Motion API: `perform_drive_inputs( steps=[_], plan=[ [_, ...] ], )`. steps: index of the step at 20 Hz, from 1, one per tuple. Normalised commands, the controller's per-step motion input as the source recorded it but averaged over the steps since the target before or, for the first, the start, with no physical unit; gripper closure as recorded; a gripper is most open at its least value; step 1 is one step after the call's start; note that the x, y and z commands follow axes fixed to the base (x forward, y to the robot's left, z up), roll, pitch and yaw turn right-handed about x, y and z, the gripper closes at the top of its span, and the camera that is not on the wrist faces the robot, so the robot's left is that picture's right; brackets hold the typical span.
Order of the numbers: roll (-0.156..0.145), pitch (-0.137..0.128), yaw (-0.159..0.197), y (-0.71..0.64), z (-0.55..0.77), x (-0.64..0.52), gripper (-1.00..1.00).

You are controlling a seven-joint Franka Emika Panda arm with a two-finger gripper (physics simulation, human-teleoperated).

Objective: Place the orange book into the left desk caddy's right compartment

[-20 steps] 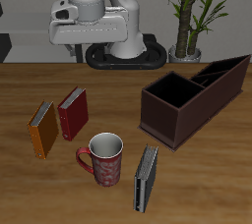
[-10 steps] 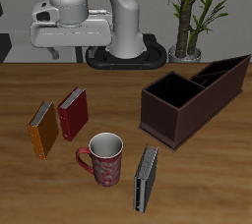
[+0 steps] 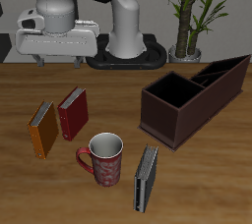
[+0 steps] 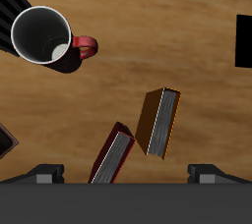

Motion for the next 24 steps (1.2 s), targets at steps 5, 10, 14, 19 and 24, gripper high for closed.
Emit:
perform_drive_inputs(
  steps=[5, 10, 14, 19, 24],
  plan=[
    [-0.038, -0.022, -0.036, -0.17, -0.05, 0.09, -1.00],
    [-0.055, -0.008, -0.037, -0.19, -0.08, 0.07, -1.00],
    [-0.029, -0.011, -0.012, -0.09, -0.07, 0.04, -1.00],
    [-0.025, -0.018, -0.022, -0.11, -0.08, 0.01, -1.00],
    [-0.036, -0.010, -0.032, -0.10, -0.12, 0.04, -1.00]
  ],
)
